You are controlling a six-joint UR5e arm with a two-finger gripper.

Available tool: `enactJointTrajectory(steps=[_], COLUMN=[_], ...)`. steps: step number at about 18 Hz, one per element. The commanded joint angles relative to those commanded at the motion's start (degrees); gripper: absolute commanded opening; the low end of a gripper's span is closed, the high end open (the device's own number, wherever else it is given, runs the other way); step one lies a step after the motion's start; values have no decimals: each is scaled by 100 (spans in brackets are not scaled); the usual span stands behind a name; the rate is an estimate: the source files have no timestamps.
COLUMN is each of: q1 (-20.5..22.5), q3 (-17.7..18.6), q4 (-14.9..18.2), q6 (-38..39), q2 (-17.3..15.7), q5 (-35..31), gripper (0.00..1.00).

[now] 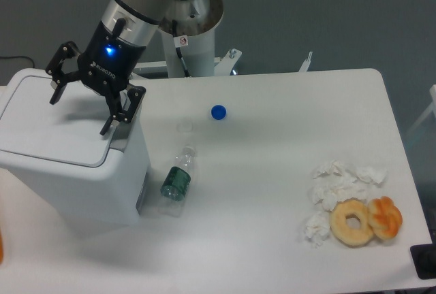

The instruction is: Close the trash can

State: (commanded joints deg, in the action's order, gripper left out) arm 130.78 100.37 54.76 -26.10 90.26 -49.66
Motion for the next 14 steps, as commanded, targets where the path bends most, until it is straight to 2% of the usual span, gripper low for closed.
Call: enactJointTrajectory(steps=[14], q1=[0], q3=[44], q4=[-9], q6=[-114], q2=[26], q5=[-26], gripper=[100])
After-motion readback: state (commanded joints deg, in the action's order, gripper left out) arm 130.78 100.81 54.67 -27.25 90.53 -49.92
